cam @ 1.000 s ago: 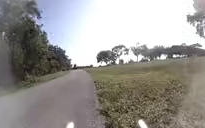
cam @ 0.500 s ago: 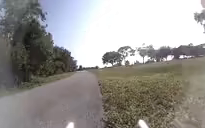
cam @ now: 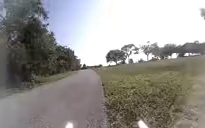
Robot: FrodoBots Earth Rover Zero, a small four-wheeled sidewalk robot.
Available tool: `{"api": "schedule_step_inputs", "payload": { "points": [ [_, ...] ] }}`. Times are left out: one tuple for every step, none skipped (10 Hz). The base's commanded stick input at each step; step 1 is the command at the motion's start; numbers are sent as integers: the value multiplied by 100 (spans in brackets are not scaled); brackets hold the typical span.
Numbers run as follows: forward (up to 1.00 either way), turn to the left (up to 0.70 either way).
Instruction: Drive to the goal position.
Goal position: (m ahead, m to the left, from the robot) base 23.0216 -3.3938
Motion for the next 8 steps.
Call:
{"api": "schedule_step_inputs", "payload": {
  "points": [
    [70, 0],
    [70, 0],
    [70, 0],
    [70, 0],
    [70, 0],
    [70, 2],
    [70, 2],
    [70, 0]
  ]
}}
